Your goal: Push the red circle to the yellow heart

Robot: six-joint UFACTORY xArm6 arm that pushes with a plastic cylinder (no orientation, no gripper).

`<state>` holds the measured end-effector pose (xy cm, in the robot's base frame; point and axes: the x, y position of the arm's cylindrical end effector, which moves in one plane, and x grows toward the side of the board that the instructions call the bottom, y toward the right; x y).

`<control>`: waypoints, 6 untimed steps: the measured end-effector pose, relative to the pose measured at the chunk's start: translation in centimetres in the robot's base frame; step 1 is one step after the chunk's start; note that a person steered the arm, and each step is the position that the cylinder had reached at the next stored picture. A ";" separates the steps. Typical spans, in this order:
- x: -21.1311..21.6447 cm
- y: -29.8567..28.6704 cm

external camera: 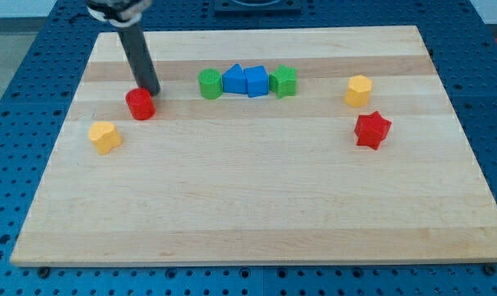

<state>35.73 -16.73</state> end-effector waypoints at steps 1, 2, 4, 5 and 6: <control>0.1 0.0; 3.1 -0.6; 5.6 -1.9; 6.8 -1.9; 10.3 -1.9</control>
